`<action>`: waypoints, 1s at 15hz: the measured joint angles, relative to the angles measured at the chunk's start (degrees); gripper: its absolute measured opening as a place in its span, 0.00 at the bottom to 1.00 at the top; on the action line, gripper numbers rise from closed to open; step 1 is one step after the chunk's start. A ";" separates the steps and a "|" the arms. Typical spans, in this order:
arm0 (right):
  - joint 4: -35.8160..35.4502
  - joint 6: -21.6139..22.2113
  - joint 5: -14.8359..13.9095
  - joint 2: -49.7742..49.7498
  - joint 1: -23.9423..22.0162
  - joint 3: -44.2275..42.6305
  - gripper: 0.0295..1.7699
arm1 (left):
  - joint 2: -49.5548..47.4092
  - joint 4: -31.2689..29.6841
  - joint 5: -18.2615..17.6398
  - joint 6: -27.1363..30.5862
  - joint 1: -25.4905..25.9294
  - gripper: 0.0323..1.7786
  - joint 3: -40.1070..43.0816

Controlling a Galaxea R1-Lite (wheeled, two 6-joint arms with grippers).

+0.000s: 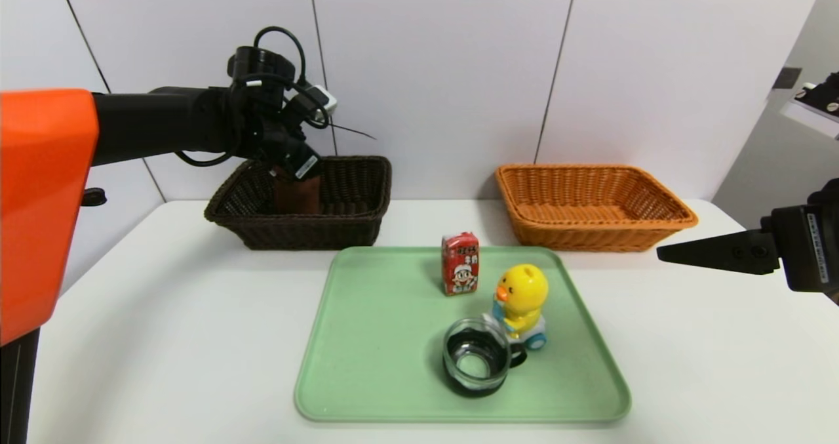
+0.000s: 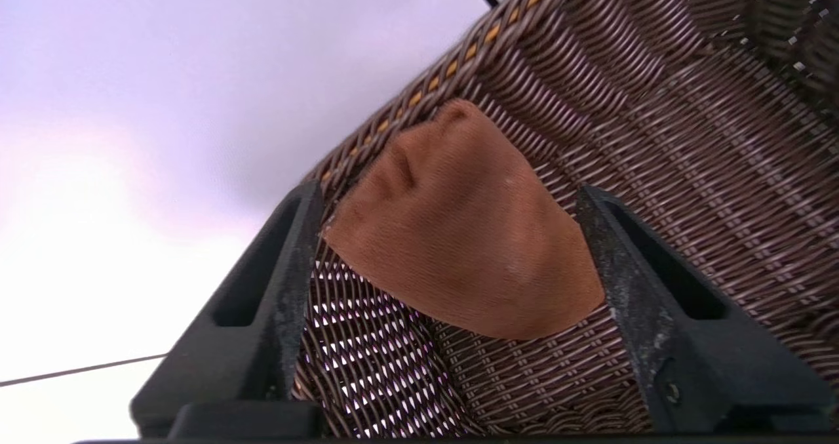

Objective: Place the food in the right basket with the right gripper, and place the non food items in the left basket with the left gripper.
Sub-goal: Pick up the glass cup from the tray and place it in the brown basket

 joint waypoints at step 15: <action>0.00 2.46 -0.04 -1.11 0.00 0.52 0.96 | -14.97 13.96 -0.06 -39.34 -11.41 0.93 6.36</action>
